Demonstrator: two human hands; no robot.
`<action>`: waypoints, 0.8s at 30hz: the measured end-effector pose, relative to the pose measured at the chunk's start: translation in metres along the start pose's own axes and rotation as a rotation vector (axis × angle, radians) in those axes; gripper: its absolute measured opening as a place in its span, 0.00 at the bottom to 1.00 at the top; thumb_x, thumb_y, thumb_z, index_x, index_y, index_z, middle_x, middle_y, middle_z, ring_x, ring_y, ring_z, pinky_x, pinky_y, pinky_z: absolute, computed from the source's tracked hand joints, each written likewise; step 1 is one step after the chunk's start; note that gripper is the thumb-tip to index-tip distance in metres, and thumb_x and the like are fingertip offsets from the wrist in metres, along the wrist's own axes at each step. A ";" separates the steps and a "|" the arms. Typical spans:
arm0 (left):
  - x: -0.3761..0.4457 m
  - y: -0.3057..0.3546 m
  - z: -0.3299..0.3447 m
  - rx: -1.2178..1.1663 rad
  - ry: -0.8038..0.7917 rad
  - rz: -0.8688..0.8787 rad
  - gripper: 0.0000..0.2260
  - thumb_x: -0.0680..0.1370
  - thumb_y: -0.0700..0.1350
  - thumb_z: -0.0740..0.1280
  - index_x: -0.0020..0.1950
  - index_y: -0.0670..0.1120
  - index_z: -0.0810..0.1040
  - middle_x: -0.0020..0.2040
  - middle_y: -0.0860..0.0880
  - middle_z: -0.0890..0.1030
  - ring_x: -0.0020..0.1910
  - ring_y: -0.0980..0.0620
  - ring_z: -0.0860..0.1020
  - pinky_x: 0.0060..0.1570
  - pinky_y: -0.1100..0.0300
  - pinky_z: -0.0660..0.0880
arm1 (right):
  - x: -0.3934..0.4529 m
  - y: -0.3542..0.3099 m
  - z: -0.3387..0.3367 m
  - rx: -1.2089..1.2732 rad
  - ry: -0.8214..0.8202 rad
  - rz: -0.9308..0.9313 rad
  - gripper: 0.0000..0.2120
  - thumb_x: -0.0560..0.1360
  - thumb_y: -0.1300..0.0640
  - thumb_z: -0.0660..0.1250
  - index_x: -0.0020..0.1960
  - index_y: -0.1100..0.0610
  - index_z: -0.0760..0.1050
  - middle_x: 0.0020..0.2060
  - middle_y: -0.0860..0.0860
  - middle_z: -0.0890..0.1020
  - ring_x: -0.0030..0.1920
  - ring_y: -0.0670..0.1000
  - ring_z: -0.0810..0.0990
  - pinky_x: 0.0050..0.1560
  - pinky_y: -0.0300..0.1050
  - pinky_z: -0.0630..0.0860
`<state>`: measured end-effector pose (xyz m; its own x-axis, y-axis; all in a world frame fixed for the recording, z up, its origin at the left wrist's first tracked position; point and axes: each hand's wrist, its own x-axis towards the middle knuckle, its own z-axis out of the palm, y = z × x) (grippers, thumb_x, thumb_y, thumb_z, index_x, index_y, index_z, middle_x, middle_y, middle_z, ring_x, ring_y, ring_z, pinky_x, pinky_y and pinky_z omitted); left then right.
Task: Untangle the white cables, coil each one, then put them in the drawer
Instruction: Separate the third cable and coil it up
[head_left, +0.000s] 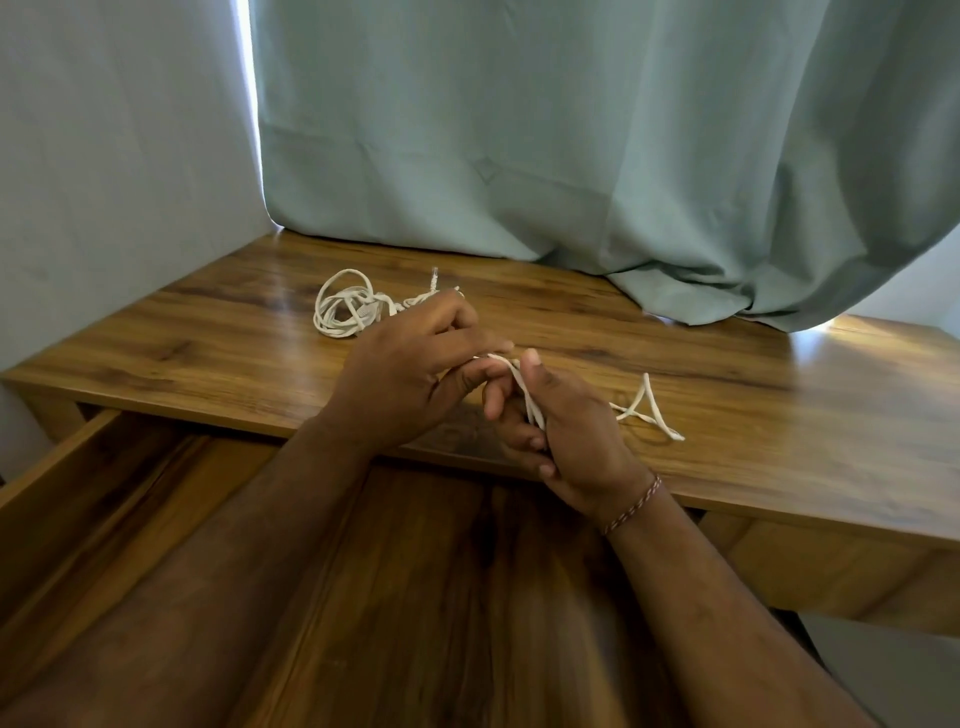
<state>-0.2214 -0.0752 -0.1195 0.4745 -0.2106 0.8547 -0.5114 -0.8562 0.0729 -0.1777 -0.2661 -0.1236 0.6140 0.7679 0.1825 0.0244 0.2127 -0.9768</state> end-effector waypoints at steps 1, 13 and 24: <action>0.000 0.000 0.002 -0.011 0.015 0.002 0.15 0.83 0.53 0.65 0.61 0.47 0.86 0.47 0.47 0.78 0.40 0.51 0.75 0.35 0.51 0.73 | 0.000 0.001 -0.001 0.041 -0.035 0.017 0.28 0.84 0.41 0.53 0.41 0.62 0.77 0.24 0.50 0.63 0.21 0.44 0.58 0.20 0.35 0.58; -0.002 0.004 0.020 -0.208 -0.107 -0.085 0.21 0.87 0.54 0.55 0.61 0.43 0.83 0.54 0.51 0.84 0.52 0.51 0.81 0.52 0.51 0.76 | 0.000 0.008 -0.007 0.410 -0.377 0.007 0.19 0.83 0.51 0.57 0.38 0.59 0.72 0.21 0.48 0.64 0.17 0.47 0.57 0.22 0.43 0.48; -0.012 0.001 0.020 0.014 -0.483 -0.164 0.09 0.85 0.52 0.62 0.58 0.51 0.80 0.48 0.52 0.84 0.46 0.51 0.79 0.40 0.58 0.62 | 0.003 0.002 -0.016 0.687 0.342 -0.310 0.15 0.85 0.52 0.56 0.48 0.57 0.76 0.30 0.49 0.74 0.27 0.46 0.72 0.31 0.39 0.67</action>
<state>-0.2129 -0.0832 -0.1398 0.8268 -0.2640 0.4968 -0.3941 -0.9019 0.1766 -0.1634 -0.2725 -0.1269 0.8673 0.4114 0.2801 -0.1876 0.7915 -0.5816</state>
